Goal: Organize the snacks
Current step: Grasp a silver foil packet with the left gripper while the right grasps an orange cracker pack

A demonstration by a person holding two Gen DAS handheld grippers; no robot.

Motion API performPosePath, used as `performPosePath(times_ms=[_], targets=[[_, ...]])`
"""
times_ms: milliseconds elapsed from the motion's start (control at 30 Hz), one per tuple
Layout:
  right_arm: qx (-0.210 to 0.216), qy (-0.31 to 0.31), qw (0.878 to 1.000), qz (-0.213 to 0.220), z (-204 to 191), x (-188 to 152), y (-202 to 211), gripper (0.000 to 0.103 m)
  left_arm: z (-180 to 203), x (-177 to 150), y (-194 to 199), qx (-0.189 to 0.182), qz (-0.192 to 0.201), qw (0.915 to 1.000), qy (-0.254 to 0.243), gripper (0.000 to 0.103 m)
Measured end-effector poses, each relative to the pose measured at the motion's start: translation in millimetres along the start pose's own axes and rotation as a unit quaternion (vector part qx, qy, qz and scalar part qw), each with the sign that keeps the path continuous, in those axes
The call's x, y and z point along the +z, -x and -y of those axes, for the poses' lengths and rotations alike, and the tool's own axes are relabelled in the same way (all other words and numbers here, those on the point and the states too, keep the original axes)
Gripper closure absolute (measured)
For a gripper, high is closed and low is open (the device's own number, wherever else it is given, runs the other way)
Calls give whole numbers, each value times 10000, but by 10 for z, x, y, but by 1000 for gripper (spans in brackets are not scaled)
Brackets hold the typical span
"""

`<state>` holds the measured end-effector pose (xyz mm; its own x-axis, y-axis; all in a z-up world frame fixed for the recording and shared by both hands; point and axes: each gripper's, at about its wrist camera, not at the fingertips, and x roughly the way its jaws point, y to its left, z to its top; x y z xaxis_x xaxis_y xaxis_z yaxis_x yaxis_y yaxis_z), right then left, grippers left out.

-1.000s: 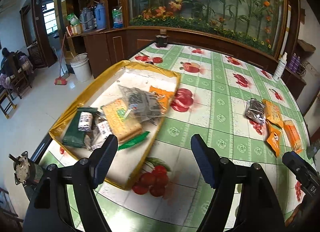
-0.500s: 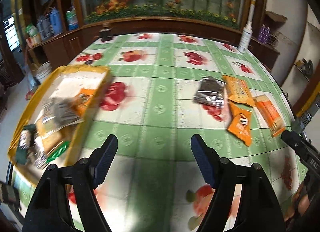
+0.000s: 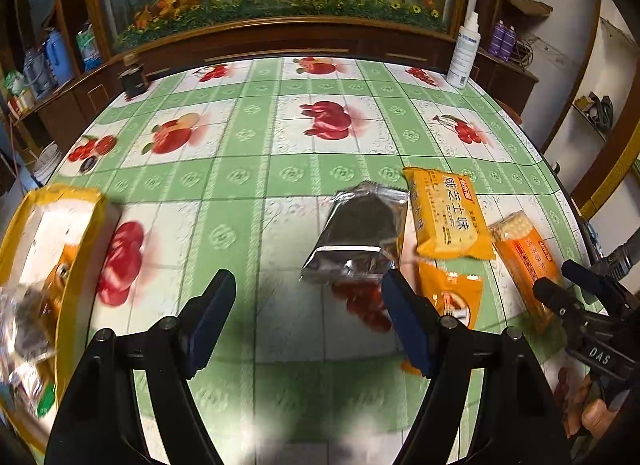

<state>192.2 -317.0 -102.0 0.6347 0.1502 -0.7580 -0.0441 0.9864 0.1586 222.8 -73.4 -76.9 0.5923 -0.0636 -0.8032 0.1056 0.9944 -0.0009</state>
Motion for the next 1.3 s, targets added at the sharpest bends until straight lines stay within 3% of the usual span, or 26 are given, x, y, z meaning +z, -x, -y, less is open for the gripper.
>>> performPosePath(times_ms=[333,467,500,533,567,600,667,867,1067,1300], targets=[[-65,78,9998,-199,35,-3,-220,15,341,164,-529,-39,-357,9977,-572,28],[-227,327,9988,-285,-59,-6,-261,14,333,169,-657,-21,-340,9984,-452,19],[-277,387,9985,-287,-81,-6,-264,19,321,170,-660,-34,-347,9986,-402,20],[-320,444,9982,-262,-102,-12,-255,25,308,157,-646,-12,-302,9989,-365,28],[-429,477,9977,-222,-116,-18,-242,42,299,134,-614,2,-239,9991,-362,39],[-417,485,9977,-208,-114,-18,-238,47,292,112,-579,67,-208,9990,-381,40],[-357,449,9982,-188,-99,-23,-218,47,245,52,-505,173,-187,9990,-362,47],[55,231,9997,-20,-175,-108,-34,48,-70,-198,-54,137,46,9999,13,47],[675,251,9971,265,-577,-189,277,48,-464,-453,510,239,377,9982,409,47],[1301,584,9894,265,-1227,-273,430,48,-934,-718,856,563,517,9936,829,47]])
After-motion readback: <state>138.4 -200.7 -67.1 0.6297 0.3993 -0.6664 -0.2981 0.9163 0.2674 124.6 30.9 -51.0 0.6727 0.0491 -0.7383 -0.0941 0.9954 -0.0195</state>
